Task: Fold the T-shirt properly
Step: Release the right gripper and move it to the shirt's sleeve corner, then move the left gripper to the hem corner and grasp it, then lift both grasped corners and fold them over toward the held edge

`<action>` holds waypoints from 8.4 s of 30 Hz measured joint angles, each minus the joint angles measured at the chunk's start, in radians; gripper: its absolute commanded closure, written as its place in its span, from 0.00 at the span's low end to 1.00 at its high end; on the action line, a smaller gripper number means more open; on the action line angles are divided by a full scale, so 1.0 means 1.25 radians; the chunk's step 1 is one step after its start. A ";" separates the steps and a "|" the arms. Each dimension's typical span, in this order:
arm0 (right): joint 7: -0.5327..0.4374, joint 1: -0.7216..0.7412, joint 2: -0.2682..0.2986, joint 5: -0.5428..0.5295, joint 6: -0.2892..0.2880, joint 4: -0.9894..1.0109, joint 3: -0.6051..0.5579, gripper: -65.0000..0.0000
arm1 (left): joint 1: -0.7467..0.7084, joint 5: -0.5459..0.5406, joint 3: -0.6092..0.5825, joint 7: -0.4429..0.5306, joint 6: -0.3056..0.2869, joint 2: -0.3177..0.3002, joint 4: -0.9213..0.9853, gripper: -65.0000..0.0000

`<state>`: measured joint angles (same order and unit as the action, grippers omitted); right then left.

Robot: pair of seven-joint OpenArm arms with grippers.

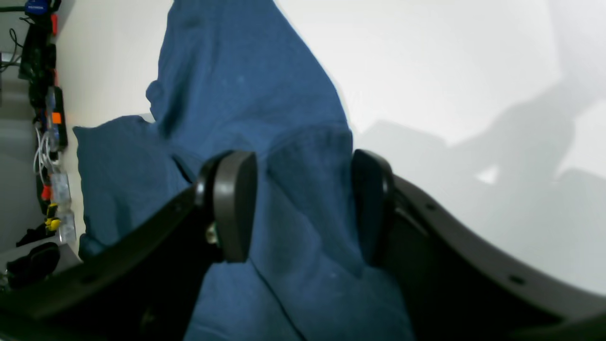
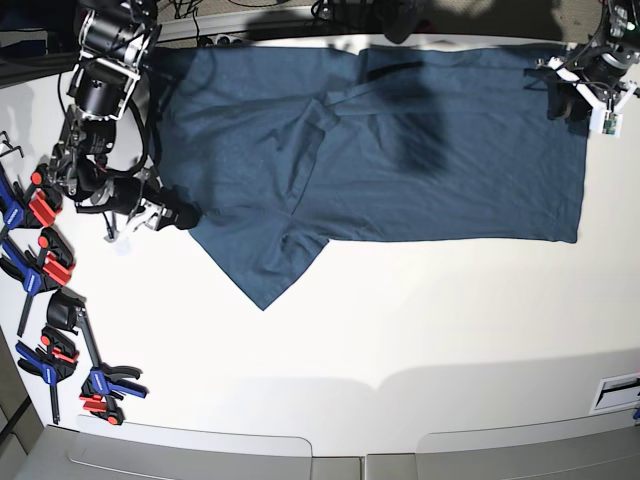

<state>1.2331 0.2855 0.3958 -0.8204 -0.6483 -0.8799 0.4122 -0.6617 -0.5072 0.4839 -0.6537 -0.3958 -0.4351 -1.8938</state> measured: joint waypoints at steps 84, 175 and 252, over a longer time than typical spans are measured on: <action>-0.052 -0.004 -0.002 0.070 -0.002 0.001 -0.001 1.00 | 0.667 -0.226 0.001 -0.067 -0.083 -0.135 0.882 0.59; 0.125 -0.010 -0.005 -0.143 -0.035 -0.223 -0.004 1.00 | 0.738 -0.256 -0.161 -0.127 -0.104 -0.120 0.712 1.00; 0.143 -0.417 -0.006 -0.416 -0.035 -0.434 0.249 1.00 | 0.555 -0.758 -0.058 -0.532 -0.232 -0.205 0.706 1.00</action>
<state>1.4117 -0.2363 0.3878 -1.3399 -0.6926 -1.4227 0.7238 0.0326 -1.4551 0.4118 -1.3190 -0.6861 -0.6910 -1.0107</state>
